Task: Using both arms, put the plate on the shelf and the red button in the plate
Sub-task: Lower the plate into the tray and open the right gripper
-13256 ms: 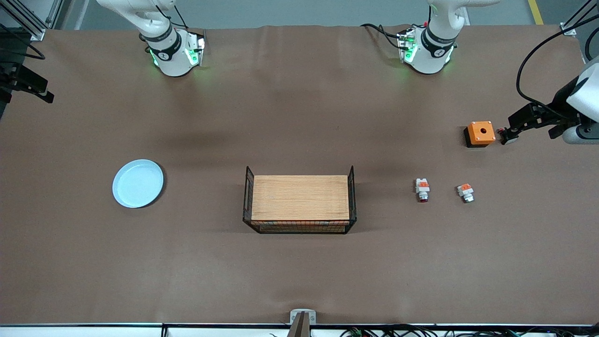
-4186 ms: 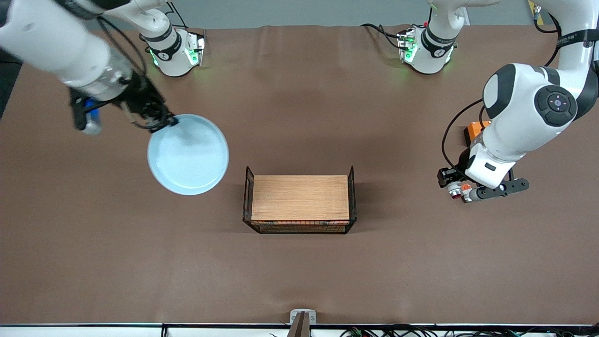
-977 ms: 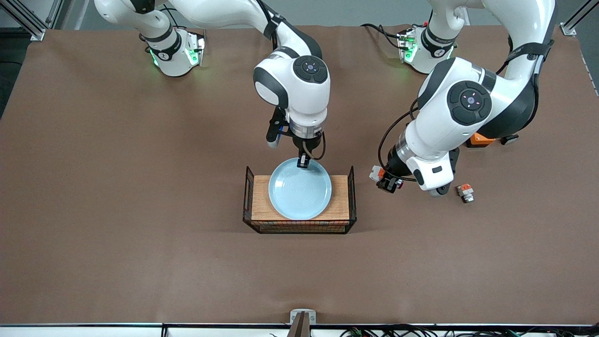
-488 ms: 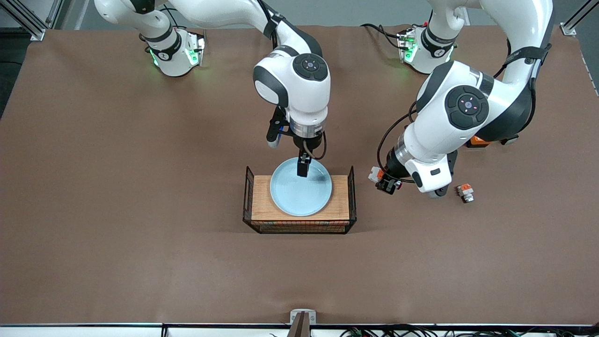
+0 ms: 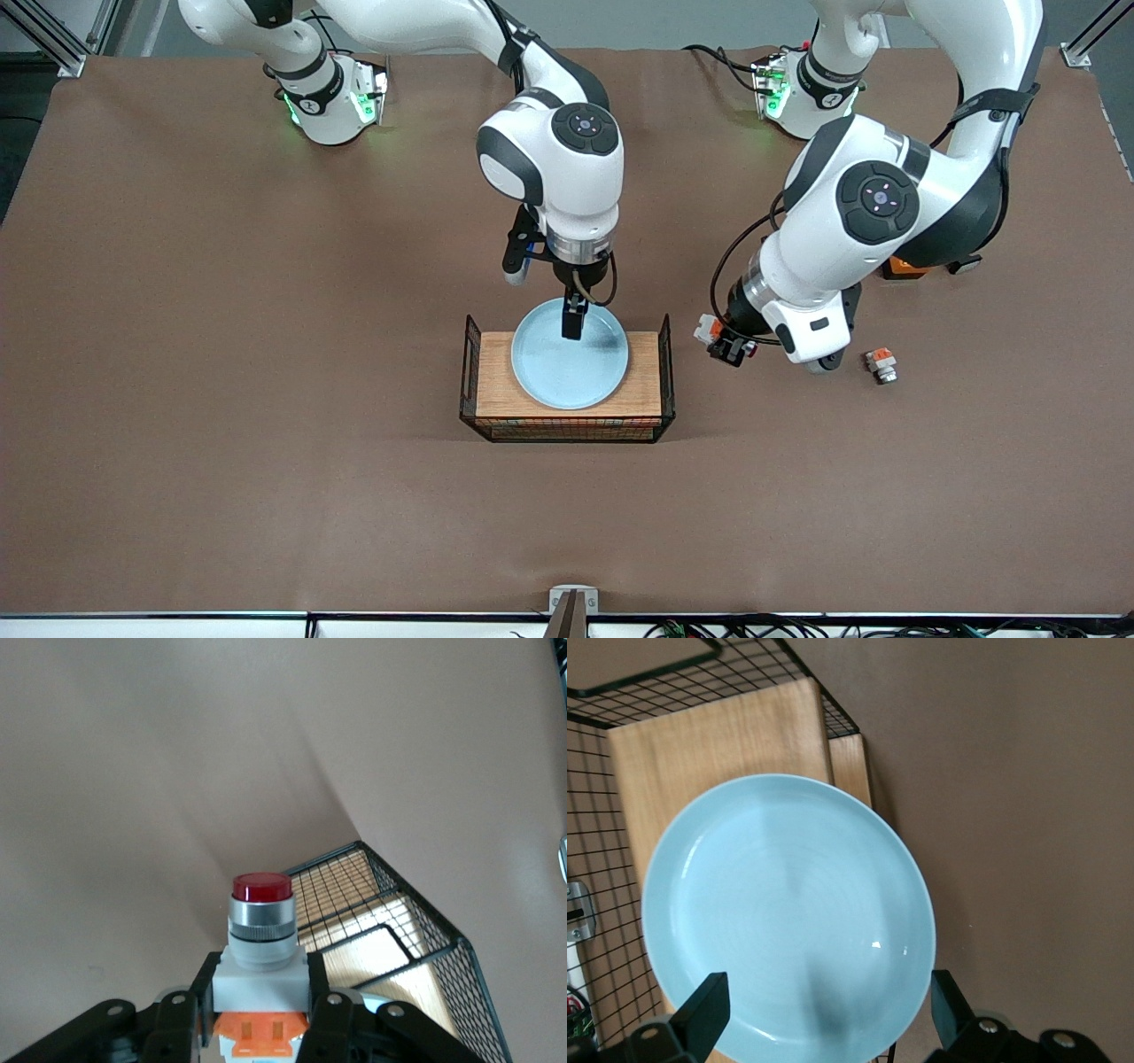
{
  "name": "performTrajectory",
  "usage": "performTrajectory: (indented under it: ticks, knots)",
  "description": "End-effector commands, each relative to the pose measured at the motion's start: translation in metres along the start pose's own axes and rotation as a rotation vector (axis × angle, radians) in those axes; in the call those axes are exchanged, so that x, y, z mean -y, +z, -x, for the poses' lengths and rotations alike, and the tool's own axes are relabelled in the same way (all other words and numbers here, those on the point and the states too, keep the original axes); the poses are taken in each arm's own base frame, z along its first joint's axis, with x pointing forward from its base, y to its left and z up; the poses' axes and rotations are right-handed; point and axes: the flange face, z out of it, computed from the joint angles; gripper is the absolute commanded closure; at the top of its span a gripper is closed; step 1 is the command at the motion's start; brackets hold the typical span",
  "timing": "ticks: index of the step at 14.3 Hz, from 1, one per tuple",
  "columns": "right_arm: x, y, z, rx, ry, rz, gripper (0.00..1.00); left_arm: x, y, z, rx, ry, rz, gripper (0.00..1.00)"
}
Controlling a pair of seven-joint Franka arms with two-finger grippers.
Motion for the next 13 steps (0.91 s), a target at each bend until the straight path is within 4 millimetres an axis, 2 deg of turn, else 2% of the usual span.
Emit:
performTrajectory:
  ticks: [1,4,6,8,13]
  knots:
    - [0.027,-0.013,-0.018,0.04,-0.094,0.095,0.0,-0.004,-0.001,0.023,-0.015,-0.03,0.012,0.62]
    - [0.056,-0.036,-0.05,0.051,-0.277,0.185,0.0,-0.002,0.008,0.049,-0.012,-0.1,0.001,0.62]
    - [0.074,-0.066,-0.079,0.084,-0.433,0.212,0.0,-0.005,0.013,0.068,-0.004,-0.142,-0.001,0.62]
    - [0.088,-0.076,-0.109,0.078,-0.579,0.255,0.0,-0.012,0.019,0.088,0.011,-0.2,0.004,0.62]
    - [0.13,-0.119,-0.204,0.122,-0.93,0.312,0.0,-0.03,0.042,0.122,0.01,-0.347,0.021,0.62]
